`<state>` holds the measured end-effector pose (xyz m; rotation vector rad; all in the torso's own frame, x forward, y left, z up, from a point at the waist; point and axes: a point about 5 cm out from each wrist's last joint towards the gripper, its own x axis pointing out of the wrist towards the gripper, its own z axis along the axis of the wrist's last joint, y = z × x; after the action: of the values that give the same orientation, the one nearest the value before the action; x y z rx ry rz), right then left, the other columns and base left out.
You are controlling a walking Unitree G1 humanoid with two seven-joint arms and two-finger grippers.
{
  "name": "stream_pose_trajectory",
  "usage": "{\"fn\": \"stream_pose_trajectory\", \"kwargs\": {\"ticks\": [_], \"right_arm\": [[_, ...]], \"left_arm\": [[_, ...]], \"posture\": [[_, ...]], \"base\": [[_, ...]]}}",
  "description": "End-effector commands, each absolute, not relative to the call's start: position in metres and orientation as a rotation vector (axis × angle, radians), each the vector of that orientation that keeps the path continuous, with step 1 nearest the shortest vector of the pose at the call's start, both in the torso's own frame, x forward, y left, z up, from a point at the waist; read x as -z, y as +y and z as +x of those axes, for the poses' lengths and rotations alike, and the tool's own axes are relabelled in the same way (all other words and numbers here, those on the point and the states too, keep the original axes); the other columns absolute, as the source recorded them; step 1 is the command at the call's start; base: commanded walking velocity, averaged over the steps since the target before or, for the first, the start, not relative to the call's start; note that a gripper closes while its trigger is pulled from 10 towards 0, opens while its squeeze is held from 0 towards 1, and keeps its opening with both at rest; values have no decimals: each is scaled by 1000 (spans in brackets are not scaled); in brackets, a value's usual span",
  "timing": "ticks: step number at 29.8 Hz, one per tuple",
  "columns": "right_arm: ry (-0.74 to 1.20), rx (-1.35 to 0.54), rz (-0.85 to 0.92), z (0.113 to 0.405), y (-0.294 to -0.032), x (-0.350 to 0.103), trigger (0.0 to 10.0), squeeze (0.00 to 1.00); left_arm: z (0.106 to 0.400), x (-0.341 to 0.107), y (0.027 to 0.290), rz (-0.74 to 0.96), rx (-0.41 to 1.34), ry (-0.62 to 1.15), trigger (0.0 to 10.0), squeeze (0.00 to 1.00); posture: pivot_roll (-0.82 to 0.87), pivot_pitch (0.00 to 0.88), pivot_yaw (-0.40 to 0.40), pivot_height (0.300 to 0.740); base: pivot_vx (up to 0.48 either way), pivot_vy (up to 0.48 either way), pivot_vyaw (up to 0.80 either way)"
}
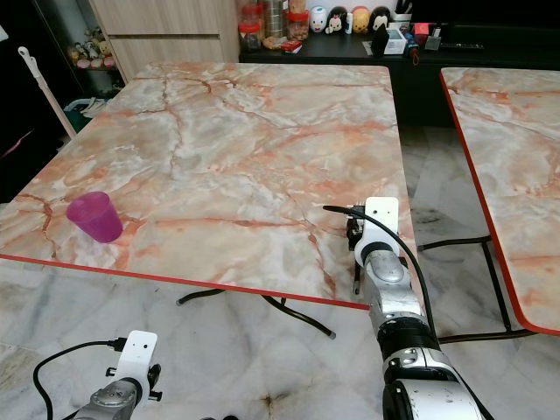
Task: Setting the table
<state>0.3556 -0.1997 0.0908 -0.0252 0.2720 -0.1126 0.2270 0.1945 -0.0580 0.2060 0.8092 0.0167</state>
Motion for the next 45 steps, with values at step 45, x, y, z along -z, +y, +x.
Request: {"fn": "stream_pose_trajectory", "kwargs": {"ticks": [45], "right_arm": [[424, 42, -26, 349, -194, -71, 10000, 0]], "left_arm": [[226, 59, 195, 212, -19, 820, 10000, 0]], "posture": [[-68, 91, 68, 740]], "base": [[0, 0, 0]]}}
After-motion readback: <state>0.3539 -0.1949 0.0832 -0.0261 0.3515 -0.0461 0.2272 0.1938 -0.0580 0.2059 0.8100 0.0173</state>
